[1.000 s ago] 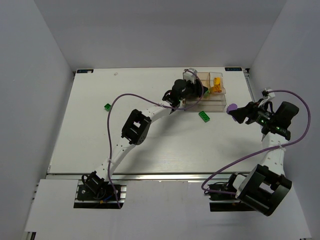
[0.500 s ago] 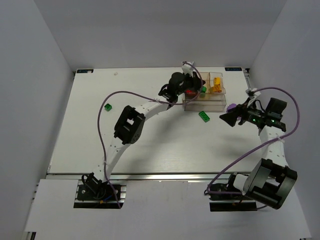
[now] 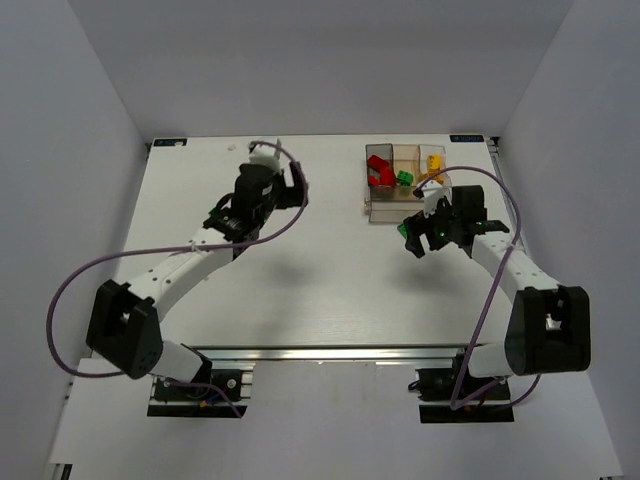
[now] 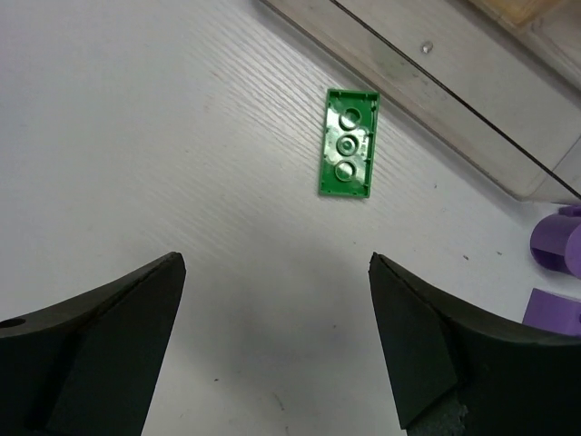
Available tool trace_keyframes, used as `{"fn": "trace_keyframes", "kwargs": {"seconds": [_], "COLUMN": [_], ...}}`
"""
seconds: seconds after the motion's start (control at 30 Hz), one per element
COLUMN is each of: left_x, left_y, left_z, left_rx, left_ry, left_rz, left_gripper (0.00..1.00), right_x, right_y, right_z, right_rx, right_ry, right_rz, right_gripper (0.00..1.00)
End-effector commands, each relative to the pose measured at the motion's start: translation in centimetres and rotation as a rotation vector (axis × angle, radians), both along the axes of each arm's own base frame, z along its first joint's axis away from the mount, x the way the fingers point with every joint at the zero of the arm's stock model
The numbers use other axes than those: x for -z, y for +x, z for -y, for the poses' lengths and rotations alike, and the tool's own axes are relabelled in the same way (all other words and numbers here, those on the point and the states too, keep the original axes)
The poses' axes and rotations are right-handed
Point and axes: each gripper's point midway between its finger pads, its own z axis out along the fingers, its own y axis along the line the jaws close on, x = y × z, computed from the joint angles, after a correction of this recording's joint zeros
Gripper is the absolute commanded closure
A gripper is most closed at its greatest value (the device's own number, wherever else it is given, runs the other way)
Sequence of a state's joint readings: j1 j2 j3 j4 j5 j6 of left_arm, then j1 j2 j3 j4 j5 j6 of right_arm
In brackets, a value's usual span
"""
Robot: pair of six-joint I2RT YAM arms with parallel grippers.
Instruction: Sort the legos into containers by color
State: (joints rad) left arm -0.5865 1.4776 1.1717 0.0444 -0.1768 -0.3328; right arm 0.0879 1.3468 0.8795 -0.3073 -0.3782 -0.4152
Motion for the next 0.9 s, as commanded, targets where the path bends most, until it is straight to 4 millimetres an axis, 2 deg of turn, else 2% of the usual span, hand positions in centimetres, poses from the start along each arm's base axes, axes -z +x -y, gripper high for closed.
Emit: {"fn": "trace_keyframes", "kwargs": {"seconds": [0.0, 0.03, 0.1, 0.17, 0.23, 0.33, 0.43, 0.47, 0.53, 0.57, 0.87], "left_x": [6.9, 6.6, 5.7, 5.1, 5.8, 5.7, 4.8, 4.9, 5.0, 5.0, 4.3], "left_y": [-2.8, -3.8, -4.3, -5.0, -5.8, -6.4, -6.6, -6.6, -6.7, -6.7, -6.9], "left_z": [-7.9, -8.6, -9.4, -10.5, -11.6, -13.2, -13.4, -13.4, -13.5, -13.6, -13.6], "left_rx": [-0.203, -0.207, -0.212, -0.214, -0.233, -0.272, -0.278, -0.278, -0.280, -0.282, -0.276], "left_ry": [0.231, 0.236, 0.243, 0.267, 0.303, 0.322, 0.311, 0.314, 0.318, 0.321, 0.309], "left_rz": [-0.168, -0.170, -0.160, -0.144, -0.144, -0.117, -0.093, -0.092, -0.091, -0.089, -0.070], "left_gripper": [0.02, 0.02, 0.02, 0.02, 0.02, 0.02, 0.02, 0.02, 0.02, 0.02, 0.02], "right_x": [1.7, 2.0, 2.6, 2.3, 2.3, 3.0, 4.0, 4.7, 4.9, 5.6, 7.4], "right_y": [2.4, 2.7, 3.4, 4.6, 5.5, 6.4, 7.0, 7.1, 7.6, 7.6, 7.7], "right_z": [1.4, 1.2, 0.5, 0.2, 0.1, -0.5, -1.1, -1.2, -1.5, -1.5, -1.6], "right_rx": [0.124, 0.132, 0.126, 0.140, 0.151, 0.158, 0.163, 0.162, 0.159, 0.159, 0.155], "right_ry": [-0.126, -0.123, -0.125, -0.123, -0.123, -0.102, -0.087, -0.089, -0.092, -0.098, -0.114], "right_rz": [0.034, 0.031, 0.014, 0.051, 0.067, 0.040, 0.008, -0.013, -0.022, -0.041, -0.066], "right_gripper": [0.12, 0.11, 0.11, 0.11, 0.11, 0.11, 0.12, 0.12, 0.14, 0.14, 0.20]}}
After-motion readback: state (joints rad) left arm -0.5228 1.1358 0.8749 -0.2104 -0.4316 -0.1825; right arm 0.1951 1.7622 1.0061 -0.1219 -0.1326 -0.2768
